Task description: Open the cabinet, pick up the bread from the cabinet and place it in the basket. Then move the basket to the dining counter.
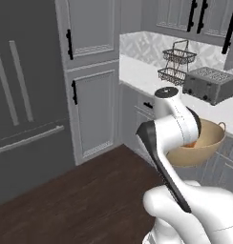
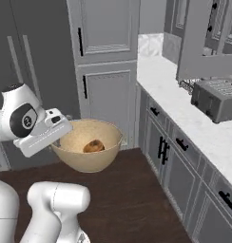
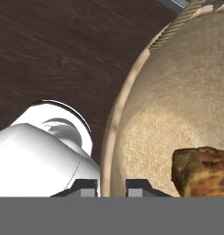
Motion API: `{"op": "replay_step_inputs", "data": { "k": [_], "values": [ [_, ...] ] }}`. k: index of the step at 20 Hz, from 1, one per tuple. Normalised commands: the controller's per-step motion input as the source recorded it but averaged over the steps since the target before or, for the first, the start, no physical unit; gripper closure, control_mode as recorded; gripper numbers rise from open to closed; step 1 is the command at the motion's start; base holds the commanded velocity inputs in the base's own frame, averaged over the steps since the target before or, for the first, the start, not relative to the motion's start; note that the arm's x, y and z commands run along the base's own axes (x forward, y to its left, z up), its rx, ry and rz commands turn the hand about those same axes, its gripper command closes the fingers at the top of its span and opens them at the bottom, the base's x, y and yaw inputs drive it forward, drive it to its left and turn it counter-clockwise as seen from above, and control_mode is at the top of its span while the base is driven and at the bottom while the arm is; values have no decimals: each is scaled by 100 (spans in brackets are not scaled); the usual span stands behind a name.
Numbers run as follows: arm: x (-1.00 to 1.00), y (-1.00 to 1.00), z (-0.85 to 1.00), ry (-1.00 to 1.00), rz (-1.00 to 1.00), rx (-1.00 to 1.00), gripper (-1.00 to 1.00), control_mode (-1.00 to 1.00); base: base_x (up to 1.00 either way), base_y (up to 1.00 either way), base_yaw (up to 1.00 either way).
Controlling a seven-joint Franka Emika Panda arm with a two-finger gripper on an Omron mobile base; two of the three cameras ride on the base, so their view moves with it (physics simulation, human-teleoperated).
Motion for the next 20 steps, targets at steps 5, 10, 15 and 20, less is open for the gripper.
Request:
{"op": "replay_step_inputs", "data": {
  "k": [5,10,15,20],
  "values": [
    [0,0,0,0,0,0,100,100,-12,0,100],
    [0,0,0,0,0,0,100,100,-11,0,100],
    [0,0,0,0,0,0,100,100,-6,0,100],
    [0,0,0,0,0,0,100,100,0,0,100]
  ]
}}
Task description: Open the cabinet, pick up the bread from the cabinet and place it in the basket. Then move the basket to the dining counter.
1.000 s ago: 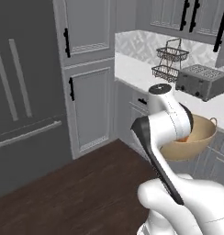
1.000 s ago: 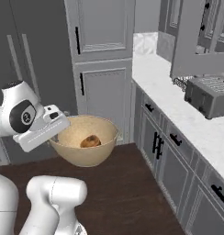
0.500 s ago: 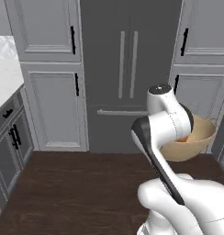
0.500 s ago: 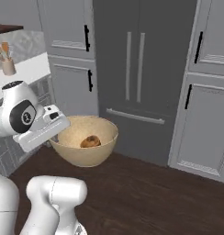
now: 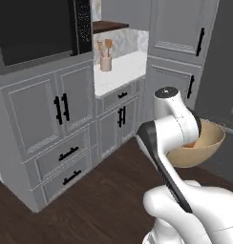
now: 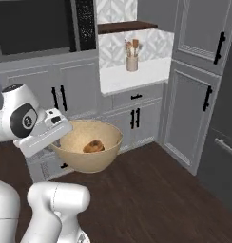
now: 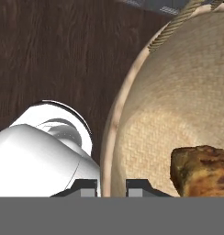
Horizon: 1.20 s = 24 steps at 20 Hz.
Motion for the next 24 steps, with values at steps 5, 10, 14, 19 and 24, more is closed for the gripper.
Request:
{"op": "replay_step_inputs", "data": {
  "k": [5,10,14,19,24],
  "values": [
    [0,0,0,0,0,0,100,100,-8,0,100],
    [0,0,0,0,0,0,100,100,-1,9,99],
    [0,0,0,0,0,0,100,100,0,27,97],
    [0,0,0,0,0,0,100,100,73,47,59],
    [0,0,0,0,0,0,100,100,100,67,24]
  ]
}}
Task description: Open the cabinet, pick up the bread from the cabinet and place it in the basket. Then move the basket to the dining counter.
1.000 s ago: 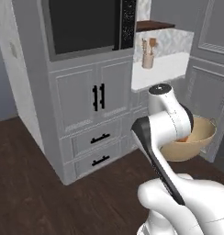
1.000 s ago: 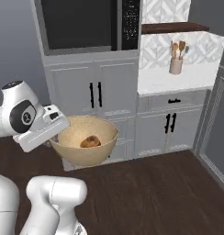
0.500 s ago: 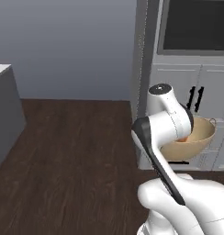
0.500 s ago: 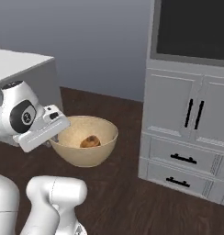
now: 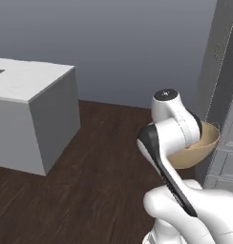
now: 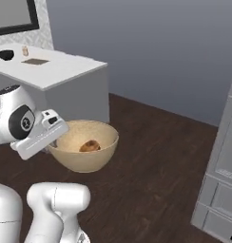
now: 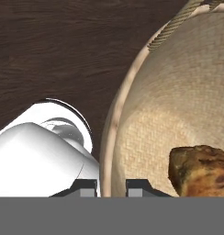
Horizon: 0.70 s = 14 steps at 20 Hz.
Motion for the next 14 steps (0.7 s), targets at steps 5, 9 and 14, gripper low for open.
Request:
{"op": "replay_step_inputs", "data": {
  "k": [5,9,14],
  "values": [
    [0,0,0,0,0,0,100,100,100,60,18],
    [0,0,0,0,0,0,100,100,100,21,15],
    [0,0,0,0,0,0,100,100,100,1,11]
  ]
}}
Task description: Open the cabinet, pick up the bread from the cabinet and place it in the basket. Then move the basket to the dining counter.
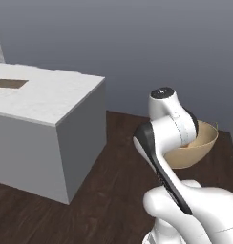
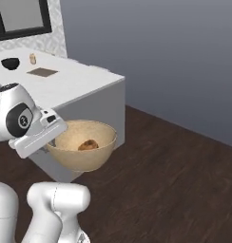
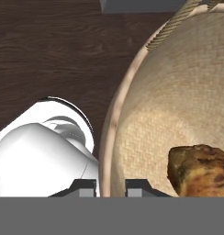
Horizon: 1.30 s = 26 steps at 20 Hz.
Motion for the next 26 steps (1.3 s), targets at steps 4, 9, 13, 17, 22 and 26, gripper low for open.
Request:
{"op": "replay_step_inputs", "data": {
  "k": [4,9,13,17,22,26],
  "values": [
    [0,0,0,0,0,0,100,100,100,-1,11],
    [0,0,0,0,0,0,100,100,100,0,18],
    [0,0,0,0,0,0,100,100,100,-7,20],
    [0,0,0,0,0,0,100,100,100,-34,27],
    [0,0,0,0,0,0,100,100,93,-89,31],
    [0,0,0,0,0,0,100,100,94,-85,39]
  ]
}}
